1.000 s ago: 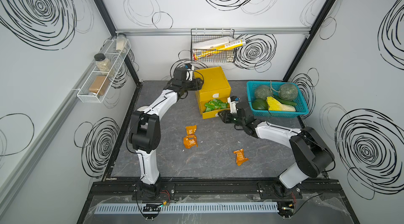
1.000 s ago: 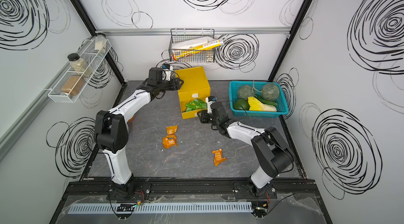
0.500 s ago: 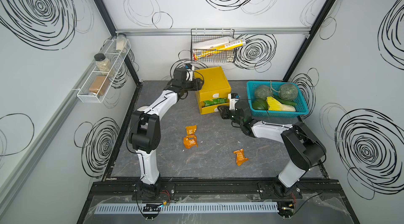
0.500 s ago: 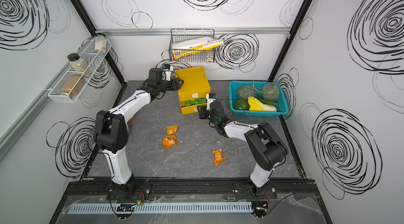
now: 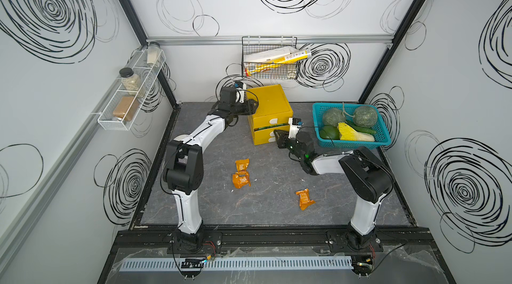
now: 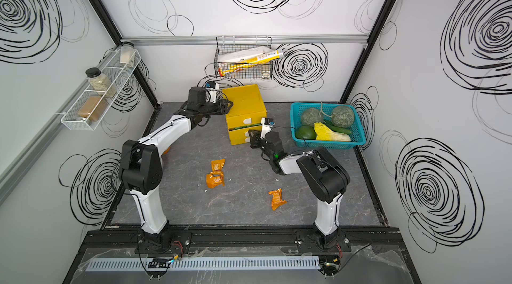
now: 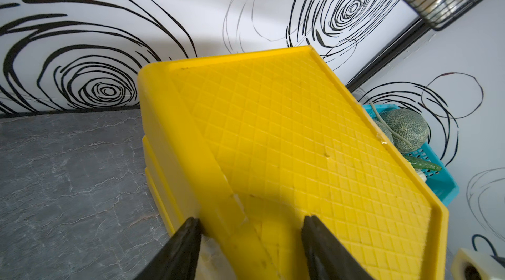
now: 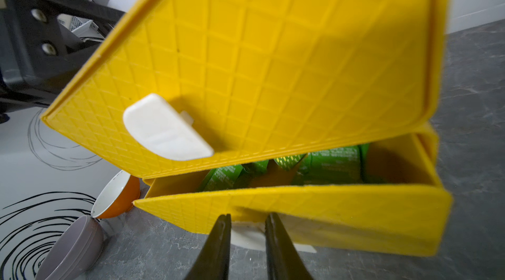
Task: Place the cookies into the drawer by color
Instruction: Close the drawer in the storage box.
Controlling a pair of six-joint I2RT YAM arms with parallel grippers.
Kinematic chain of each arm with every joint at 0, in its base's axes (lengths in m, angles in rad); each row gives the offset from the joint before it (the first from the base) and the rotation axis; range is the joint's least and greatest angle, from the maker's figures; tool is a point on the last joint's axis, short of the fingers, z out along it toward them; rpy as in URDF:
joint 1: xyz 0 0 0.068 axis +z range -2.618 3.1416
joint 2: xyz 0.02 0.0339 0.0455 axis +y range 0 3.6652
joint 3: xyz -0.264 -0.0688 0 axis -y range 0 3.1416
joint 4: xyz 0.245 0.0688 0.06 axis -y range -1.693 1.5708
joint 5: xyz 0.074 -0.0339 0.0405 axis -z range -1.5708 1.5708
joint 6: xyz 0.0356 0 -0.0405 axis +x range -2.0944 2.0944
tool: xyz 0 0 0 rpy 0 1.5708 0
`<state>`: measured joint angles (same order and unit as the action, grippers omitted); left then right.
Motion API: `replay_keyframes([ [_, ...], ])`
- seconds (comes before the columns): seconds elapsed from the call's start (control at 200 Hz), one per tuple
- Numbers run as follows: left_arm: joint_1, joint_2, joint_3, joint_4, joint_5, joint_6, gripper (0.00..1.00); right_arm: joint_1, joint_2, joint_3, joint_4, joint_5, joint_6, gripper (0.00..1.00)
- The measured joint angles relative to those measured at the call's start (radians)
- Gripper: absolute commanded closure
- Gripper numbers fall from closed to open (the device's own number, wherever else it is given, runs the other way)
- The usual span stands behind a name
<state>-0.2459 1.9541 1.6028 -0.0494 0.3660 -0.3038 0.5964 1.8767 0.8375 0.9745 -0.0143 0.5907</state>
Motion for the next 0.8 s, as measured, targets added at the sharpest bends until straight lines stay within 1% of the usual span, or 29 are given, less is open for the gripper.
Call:
replay_keyframes([
  [0.215, 0.000, 0.000, 0.000, 0.000, 0.000, -0.003, 0.36, 0.003, 0.058, 0.003, 0.103, 0.026, 0.000, 0.73],
  [0.441, 0.000, 0.004, 0.001, 0.004, 0.001, -0.005, 0.36, 0.003, 0.124, 0.041, 0.156, 0.035, -0.001, 0.72],
  [0.656, 0.000, 0.012, 0.004, 0.021, 0.000, -0.012, 0.35, 0.003, 0.130, 0.047, 0.154, 0.037, 0.003, 0.62],
  [0.801, 0.000, 0.012, 0.004, 0.021, 0.000, -0.014, 0.35, 0.003, 0.101, -0.003, 0.132, 0.024, 0.040, 0.55],
])
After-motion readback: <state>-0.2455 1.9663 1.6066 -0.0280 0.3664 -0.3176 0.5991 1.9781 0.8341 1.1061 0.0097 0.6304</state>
